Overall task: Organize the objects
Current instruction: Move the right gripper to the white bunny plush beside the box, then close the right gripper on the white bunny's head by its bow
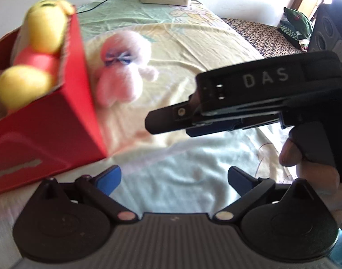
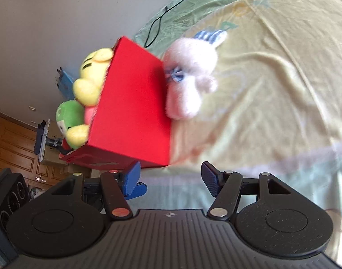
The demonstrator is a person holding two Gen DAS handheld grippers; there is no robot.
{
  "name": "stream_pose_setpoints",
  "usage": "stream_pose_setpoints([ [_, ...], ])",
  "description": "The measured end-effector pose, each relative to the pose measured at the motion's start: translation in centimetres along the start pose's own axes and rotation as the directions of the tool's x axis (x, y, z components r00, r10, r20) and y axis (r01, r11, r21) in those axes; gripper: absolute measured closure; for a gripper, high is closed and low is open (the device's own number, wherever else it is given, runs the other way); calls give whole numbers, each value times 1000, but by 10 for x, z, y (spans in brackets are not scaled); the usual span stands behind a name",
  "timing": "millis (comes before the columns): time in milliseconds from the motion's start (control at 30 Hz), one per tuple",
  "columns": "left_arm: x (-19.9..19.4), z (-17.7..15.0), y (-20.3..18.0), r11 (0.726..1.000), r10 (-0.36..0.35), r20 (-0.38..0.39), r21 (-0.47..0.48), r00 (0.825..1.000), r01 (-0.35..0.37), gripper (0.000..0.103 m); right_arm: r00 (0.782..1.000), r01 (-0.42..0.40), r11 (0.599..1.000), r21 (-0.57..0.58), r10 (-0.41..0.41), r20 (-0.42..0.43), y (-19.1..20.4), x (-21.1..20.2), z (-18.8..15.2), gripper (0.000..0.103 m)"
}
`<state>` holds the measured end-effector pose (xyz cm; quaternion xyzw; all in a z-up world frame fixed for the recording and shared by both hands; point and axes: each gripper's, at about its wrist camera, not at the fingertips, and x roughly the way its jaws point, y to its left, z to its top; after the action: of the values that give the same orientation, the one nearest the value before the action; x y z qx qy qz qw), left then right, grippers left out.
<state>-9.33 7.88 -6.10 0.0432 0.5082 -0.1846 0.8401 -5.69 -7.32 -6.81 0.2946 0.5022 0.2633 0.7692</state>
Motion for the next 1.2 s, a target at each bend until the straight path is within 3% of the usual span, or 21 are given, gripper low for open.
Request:
stream_pose_setpoints([
  [233,29,27,-35,995,76,24,66,997,-77,3,999,19,1000,22,-20,40,-44,-22,21,39],
  [500,48,48,-45,982,154,76,101,985,-161,3,998,-32,999,4,31,63,-68,-17,62,46],
  [967,53,44,-24,989,130,89,54,988,-135,3,981,-190,982,-19,189,-37,-62,52,106,46],
  [1200,51,43,-25,987,128,92,85,988,-135,5,970,-236,972,-4,236,-52,-53,80,112,47],
])
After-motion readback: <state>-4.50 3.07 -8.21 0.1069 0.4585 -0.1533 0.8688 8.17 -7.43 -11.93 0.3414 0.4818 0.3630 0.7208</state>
